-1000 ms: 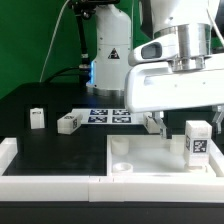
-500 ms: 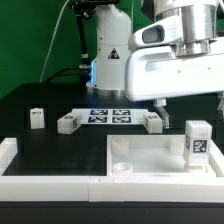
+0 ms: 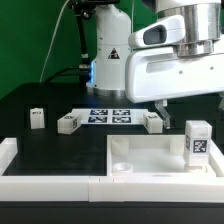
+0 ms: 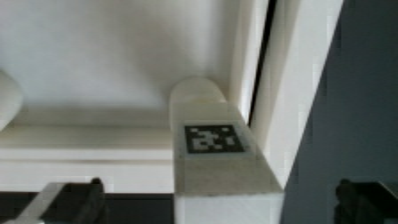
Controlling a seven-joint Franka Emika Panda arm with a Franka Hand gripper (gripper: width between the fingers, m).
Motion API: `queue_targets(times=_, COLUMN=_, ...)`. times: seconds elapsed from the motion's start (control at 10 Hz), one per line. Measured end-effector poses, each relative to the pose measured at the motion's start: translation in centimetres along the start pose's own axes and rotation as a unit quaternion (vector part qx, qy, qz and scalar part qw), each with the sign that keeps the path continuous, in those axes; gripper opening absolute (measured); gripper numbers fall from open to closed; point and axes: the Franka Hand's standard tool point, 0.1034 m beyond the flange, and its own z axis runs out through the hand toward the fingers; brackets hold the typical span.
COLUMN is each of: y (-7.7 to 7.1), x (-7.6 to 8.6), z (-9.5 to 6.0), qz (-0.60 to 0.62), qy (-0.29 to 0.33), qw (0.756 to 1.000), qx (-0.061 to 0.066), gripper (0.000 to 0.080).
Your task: Assemble one leg
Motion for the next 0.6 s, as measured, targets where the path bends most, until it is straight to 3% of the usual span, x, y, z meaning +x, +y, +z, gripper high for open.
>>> queue_targets(times=0.2, y=0.21, x=-0.22, z=1.0, qz=0.001, qy=-0.02, qw=1.0, qx=0.0, gripper=0.0649)
queue_targets(times=0.4, y=-0.22, x=-0.71, z=1.01, qz=0.002, qy=-0.092, qw=0.996, qx=0.011, gripper=0.0649)
queue_targets(times=0.6, y=-0.04, x=0.11, z=0.95, qz=0.002, qy=-0.082, qw=0.997, qx=0.01, gripper=0.0649)
